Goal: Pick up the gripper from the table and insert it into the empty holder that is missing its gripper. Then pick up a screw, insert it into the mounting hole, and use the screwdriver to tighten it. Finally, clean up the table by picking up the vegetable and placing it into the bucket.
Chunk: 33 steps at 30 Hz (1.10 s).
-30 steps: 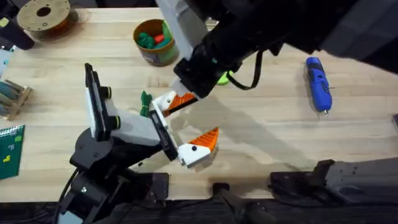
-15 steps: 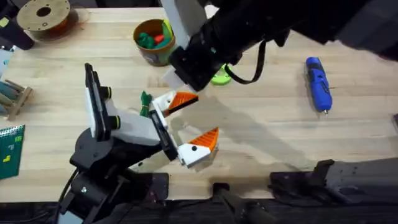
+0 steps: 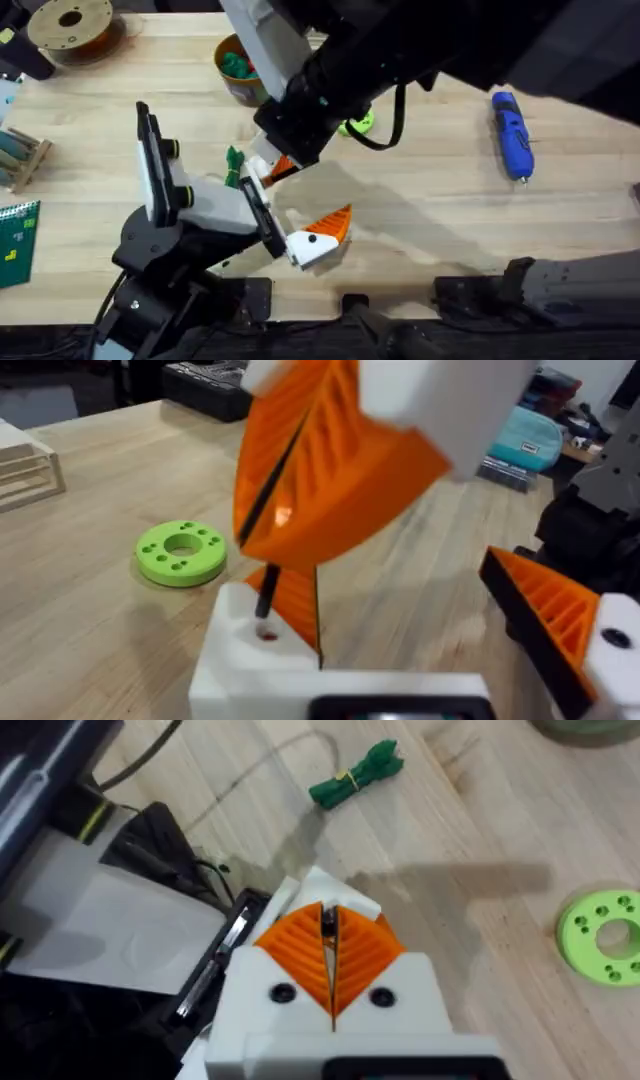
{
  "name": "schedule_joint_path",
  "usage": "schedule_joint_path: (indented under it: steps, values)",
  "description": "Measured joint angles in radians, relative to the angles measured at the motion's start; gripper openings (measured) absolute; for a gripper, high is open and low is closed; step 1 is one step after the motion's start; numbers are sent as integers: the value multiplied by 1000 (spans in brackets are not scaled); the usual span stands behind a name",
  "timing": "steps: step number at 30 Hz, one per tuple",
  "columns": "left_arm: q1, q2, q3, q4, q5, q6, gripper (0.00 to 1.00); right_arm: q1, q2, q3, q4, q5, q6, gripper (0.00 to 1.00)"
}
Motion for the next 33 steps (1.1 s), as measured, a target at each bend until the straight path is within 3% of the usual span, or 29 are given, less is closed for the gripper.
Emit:
schedule_joint_path:
  steps: [33]
  values:
    - [0, 1, 0, -1, -1, -8, 987, -1, 43, 7, -14, 0, 0, 7]
